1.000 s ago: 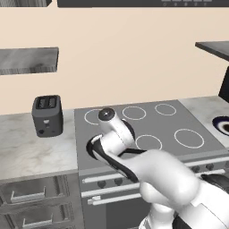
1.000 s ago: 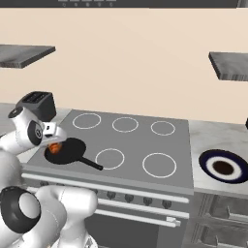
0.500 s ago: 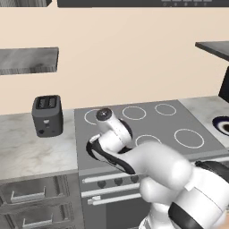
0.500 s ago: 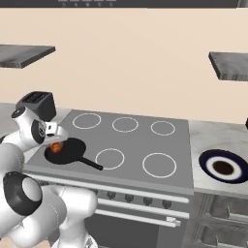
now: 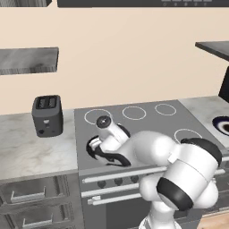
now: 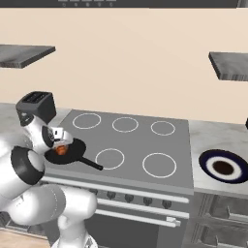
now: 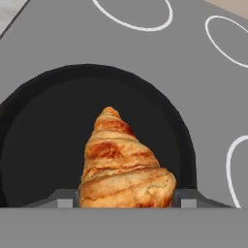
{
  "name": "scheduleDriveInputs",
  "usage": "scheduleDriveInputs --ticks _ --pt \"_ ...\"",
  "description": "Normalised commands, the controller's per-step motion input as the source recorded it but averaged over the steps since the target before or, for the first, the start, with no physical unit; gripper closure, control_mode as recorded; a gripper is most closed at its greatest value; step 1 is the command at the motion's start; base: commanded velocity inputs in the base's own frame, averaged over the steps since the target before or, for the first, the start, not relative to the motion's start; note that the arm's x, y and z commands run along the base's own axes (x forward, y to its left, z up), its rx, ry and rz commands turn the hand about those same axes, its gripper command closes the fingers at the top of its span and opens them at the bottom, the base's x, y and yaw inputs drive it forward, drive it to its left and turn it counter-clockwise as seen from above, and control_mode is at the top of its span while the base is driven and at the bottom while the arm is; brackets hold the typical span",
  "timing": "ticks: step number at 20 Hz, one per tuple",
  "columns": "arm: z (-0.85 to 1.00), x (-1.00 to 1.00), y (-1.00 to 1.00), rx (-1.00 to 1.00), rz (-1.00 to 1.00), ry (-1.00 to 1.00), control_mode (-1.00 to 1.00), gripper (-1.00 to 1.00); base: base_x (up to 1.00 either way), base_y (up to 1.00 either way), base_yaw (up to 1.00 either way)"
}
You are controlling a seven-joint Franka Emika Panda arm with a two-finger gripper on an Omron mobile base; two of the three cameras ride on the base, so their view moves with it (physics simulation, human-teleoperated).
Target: Pick the croissant and place it on the pan. Then turn on the stove to warm the croissant.
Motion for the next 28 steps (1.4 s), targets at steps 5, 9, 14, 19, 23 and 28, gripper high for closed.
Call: scheduleDriveInputs --ticks 5,9,14,19,23,28 --pt "0.00 0.12 0.27 -0.01 0.00 -0.05 -1.00 -1.00 0.00 0.00 0.00" --pt "0.00 0.06 0.07 -0.01 0.00 -0.06 -1.00 -1.00 0.00 0.00 0.00" --pt "0.00 0.02 0.01 0.00 0.00 -0.09 -1.00 -1.00 0.00 0.00 0.00" --pt "0.07 -0.06 0.19 -0.02 0.00 -0.23 -1.00 -1.00 0.00 0.00 0.00" --pt "0.17 -0.33 0.39 -0.09 0.00 -0.37 -1.00 -1.00 0.00 0.00 0.00" --pt "0.02 -0.41 0.43 -0.05 0.00 -0.33 -1.00 -1.00 0.00 0.00 0.00"
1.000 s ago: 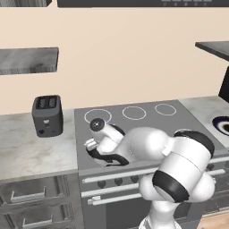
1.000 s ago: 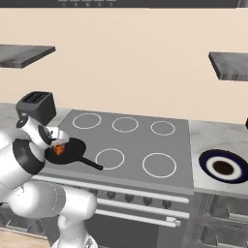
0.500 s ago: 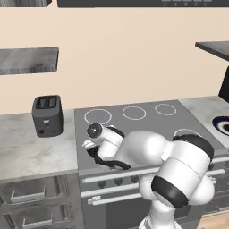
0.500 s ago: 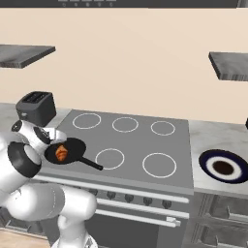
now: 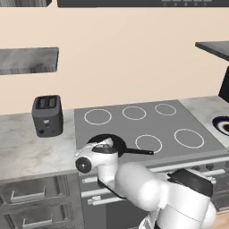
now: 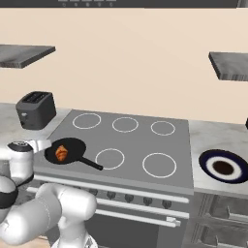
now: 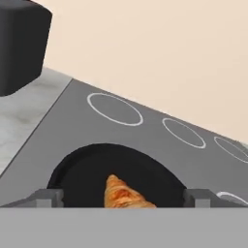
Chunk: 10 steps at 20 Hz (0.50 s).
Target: Pick the croissant and place it on the pan. Then turn on the stove to warm the croissant.
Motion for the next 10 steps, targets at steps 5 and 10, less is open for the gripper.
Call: scheduleDriveInputs --ticks 5,10 --pt "0.00 -0.46 0.27 -0.02 0.00 -0.33 -1.00 -1.00 0.00 0.00 0.00" --pt "0.00 -0.40 0.10 0.00 0.00 -0.30 -1.00 -1.00 0.00 0.00 0.00"
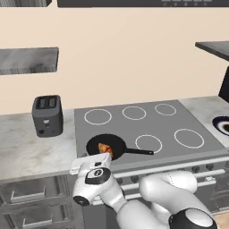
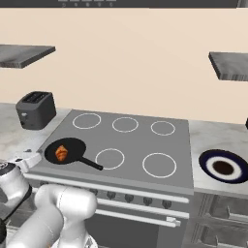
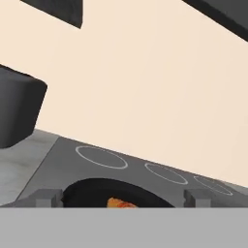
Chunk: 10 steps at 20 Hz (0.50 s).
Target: Pick the croissant and place it on the pan. Then turn on the stove to warm the croissant.
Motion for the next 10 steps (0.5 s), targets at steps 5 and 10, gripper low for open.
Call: scheduleDriveInputs --ticks 5,10 --pt "-0.08 -0.09 -0.03 0.00 0.00 -0.05 -1.00 -1.00 0.00 0.00 0.00" --pt "-0.58 -0.68 -0.02 0.00 0.01 -0.11 -1.00 -1.00 0.00 0.00 0.00"
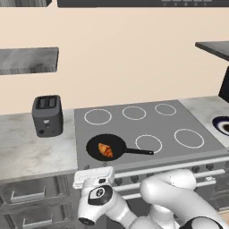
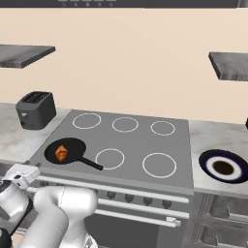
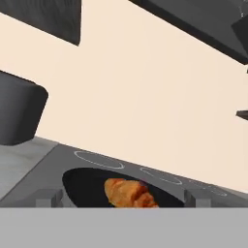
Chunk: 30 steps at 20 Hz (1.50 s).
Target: Pick the croissant and place it on the pan. Then turn on the stove to warm the croissant.
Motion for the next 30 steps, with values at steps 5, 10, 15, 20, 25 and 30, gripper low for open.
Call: scheduleDriveInputs --ticks 5,10,15,20,25,30 --pt "-0.59 -0.65 0.00 0.00 0.01 -0.12 -1.00 -1.00 0.00 0.00 0.00" --pt "-0.42 -0.07 -0.10 0.00 0.03 -0.11 -1.00 -1.00 0.00 0.00 0.00" --pt "-0.35 -0.02 0.00 0.01 0.00 0.00 -1.00 -1.00 0.00 0.00 0.00" --pt "-0.96 -0.20 -0.03 0.00 0.00 -0.04 -1.00 -1.00 0.00 0.00 0.00" --pt "-0.82 -0.33 -0.10 0.00 0.00 -0.09 -1.00 -1.00 0.00 0.00 0.00" --pt "-0.30 -0.59 -0.04 0.00 0.01 -0.17 -1.00 -1.00 0.00 0.00 0.00"
